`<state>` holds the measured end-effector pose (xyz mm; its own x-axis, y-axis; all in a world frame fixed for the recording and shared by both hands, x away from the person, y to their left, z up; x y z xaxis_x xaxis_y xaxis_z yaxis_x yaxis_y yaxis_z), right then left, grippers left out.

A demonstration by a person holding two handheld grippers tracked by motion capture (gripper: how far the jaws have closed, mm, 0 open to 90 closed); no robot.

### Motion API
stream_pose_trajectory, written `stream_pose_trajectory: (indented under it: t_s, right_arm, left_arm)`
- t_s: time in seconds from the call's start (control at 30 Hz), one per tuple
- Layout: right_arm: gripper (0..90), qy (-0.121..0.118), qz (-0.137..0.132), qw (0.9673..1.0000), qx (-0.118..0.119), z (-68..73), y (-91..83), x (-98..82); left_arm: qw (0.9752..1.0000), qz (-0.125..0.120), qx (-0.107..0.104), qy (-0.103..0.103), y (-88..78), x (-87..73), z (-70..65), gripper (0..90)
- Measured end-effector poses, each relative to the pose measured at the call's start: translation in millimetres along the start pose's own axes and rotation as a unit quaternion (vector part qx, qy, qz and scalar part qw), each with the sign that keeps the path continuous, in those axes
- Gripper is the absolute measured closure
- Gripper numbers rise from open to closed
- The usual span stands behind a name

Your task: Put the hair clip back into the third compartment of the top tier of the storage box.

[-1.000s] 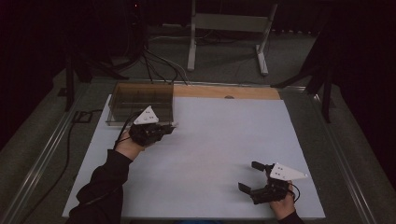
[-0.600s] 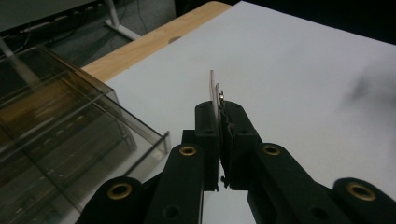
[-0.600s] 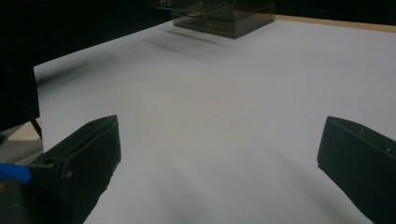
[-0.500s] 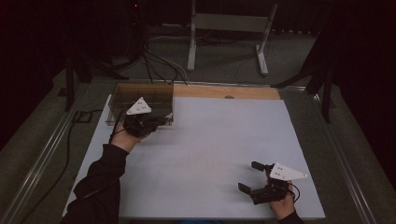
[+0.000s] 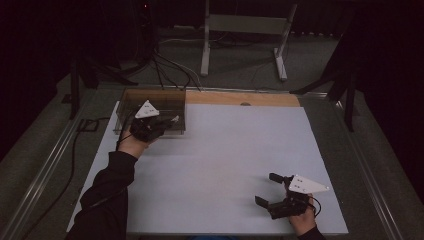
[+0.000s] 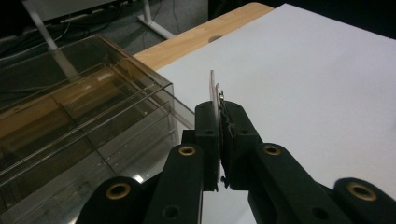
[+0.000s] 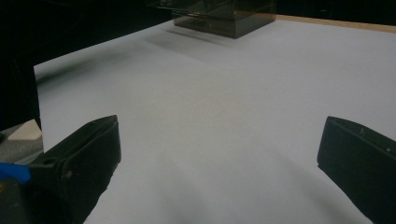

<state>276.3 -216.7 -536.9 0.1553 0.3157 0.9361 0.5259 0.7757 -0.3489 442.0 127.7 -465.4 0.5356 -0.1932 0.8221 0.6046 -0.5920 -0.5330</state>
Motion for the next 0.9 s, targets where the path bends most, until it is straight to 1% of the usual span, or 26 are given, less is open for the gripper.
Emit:
stream_pose_trajectory:
  t_s: [0.1, 0.17, 0.27, 0.33, 0.4, 0.53, 0.57, 0.63, 0.7, 0.73, 0.77, 0.8, 0.9]
  right_arm:
    - [0.0, 0.000, 0.000, 1.0000, 0.000, 0.0, 0.0, -0.2]
    - [0.0, 0.000, 0.001, 1.0000, 0.000, 0.0, 0.1, -0.3]
    - [0.0, 0.000, 0.001, 1.0000, 0.000, 0.1, 0.1, -0.2]
    - [0.0, 0.000, 0.000, 1.0000, 0.000, 0.0, -0.1, -0.1]
    - [0.0, 0.000, 0.000, 1.0000, 0.000, 0.0, -0.1, -0.1]
    - [0.0, 0.001, 0.001, 1.0000, 0.000, -0.2, 0.0, -0.2]
    - [0.0, 0.001, 0.001, 1.0000, 0.000, -0.1, 0.1, -0.2]
    - [0.0, 0.000, 0.001, 1.0000, 0.000, 0.1, 0.1, -0.1]
    - [0.0, 0.001, 0.001, 1.0000, 0.000, 0.0, 0.1, -0.3]
    - [0.0, 0.001, 0.001, 1.0000, 0.000, -0.1, 0.2, -0.4]
    - [0.0, 0.001, 0.002, 1.0000, 0.000, -0.2, 0.1, -0.5]
    - [0.0, 0.001, 0.002, 1.0000, -0.001, -0.2, 0.0, -0.5]
    - [0.0, 0.001, 0.000, 1.0000, -0.001, -0.3, -0.3, -0.2]
  left_arm:
    - [0.9999, -0.001, 0.006, -0.009, 2.1, -0.1, 4.9, 86.9]
    - [0.9999, 0.002, 0.015, -0.007, 3.9, -0.8, 8.0, 86.9]
    - [0.9997, 0.002, 0.020, -0.016, 6.8, -2.0, 12.3, 86.9]
    - [0.9995, 0.000, 0.021, -0.025, 8.0, -2.4, 15.5, 86.9]
    - [0.9992, 0.002, 0.027, -0.028, 9.6, -3.4, 18.5, 86.9]
    - [0.9983, 0.009, 0.040, -0.042, 13.5, -3.7, 24.6, 86.8]
    - [0.9982, 0.010, 0.042, -0.041, 14.3, -3.3, 25.4, 86.9]
    - [0.9982, 0.015, 0.041, -0.042, 16.7, -3.2, 25.4, 86.8]
    - [0.9979, 0.020, 0.045, -0.041, 19.4, -3.7, 25.5, 86.8]
    - [0.9978, 0.024, 0.048, -0.039, 20.6, -4.5, 25.6, 86.8]
    - [0.9973, 0.027, 0.057, -0.037, 21.8, -5.2, 26.8, 86.8]
    - [0.9970, 0.029, 0.061, -0.038, 23.1, -5.8, 27.3, 86.8]
    - [0.9965, 0.039, 0.067, -0.032, 26.4, -8.2, 28.5, 86.8]
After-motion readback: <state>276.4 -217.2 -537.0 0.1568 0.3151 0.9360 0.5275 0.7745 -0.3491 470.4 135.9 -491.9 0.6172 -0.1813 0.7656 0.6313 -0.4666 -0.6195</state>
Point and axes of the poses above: each handheld gripper's, and its own axes: y roughly forward along the jaws, x roughly out of its top, z roughly to its left, the point moved 8 cm from there along y, roughly forward along the jaws, and after that the axes turned 13 degrees about -y, right-handed, at the moved point
